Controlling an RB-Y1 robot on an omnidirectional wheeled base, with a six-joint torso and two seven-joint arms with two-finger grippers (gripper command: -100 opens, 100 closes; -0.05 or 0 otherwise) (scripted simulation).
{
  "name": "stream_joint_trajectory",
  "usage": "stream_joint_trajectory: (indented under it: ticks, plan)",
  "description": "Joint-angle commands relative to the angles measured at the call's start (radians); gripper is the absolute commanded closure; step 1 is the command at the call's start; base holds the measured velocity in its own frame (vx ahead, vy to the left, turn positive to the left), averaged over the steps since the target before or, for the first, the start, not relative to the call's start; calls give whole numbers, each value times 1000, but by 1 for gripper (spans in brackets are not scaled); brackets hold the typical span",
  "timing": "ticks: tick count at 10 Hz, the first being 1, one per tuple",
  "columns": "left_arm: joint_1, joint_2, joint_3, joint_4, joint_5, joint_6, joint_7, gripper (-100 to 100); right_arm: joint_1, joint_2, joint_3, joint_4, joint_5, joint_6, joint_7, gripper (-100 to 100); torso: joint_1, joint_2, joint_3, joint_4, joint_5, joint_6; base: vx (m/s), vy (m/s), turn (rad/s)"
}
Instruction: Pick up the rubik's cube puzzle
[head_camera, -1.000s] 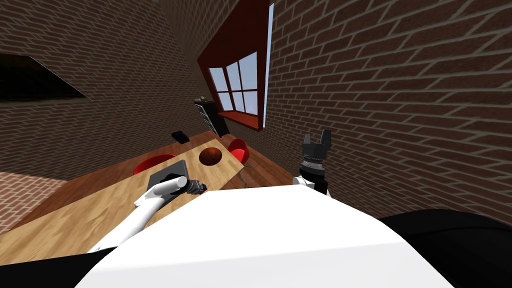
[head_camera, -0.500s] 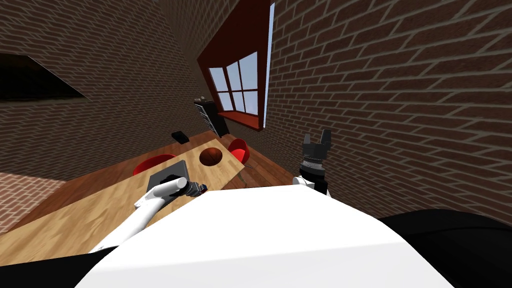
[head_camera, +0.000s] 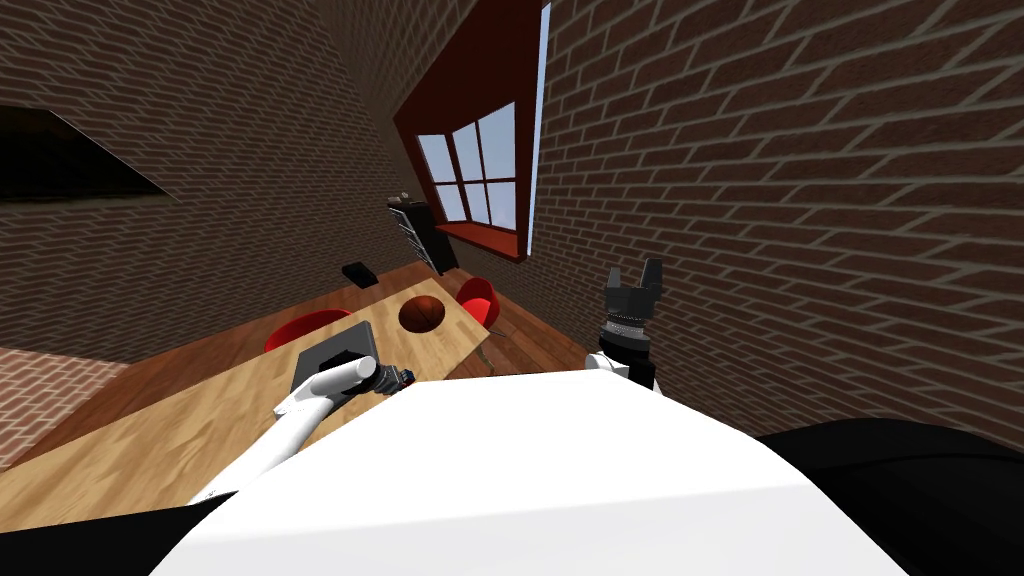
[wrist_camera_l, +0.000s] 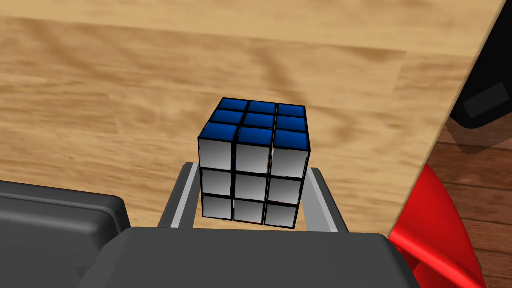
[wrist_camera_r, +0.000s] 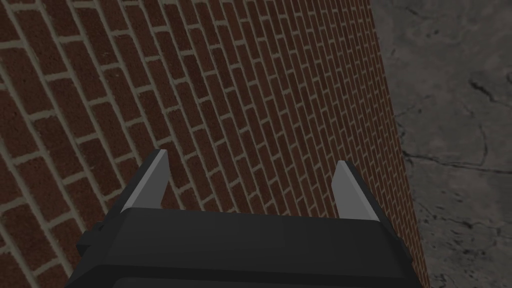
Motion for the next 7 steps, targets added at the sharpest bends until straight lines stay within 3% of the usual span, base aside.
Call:
stream_joint_trajectory:
  ticks: [1, 2, 3, 4, 6, 7]
  plan:
    - [0, 0, 0, 0, 0, 0, 0, 100, 0, 0, 0, 0, 0, 0, 0, 0, 0, 0, 0, 0, 0, 0, 0, 0, 0]
    - [0, 0, 0, 0, 0, 0, 0, 100, 0, 0, 0, 0, 0, 0, 0, 0, 0, 0, 0, 0, 0, 0, 0, 0, 0]
    - [0, 0, 0, 0, 0, -1, 0, 0, 0, 0, 0, 0, 0, 0, 0, 0, 0, 0, 0, 0, 0, 0, 0, 0, 0]
    - [5, 22, 4, -29, 14, 22, 12, 100, 0, 0, 0, 0, 0, 0, 0, 0, 0, 0, 0, 0, 0, 0, -15, -19, 25]
    - [4, 24, 4, -29, 15, 21, 11, 100, 0, 0, 0, 0, 0, 0, 0, 0, -2, 1, 1, 0, -1, 0, -18, -21, 17]
    - [4, 26, 4, -31, 16, 25, 12, 0, 0, 0, 0, 0, 0, 0, 0, 0, -1, 1, 1, 0, 0, 0, 0, 0, 0]
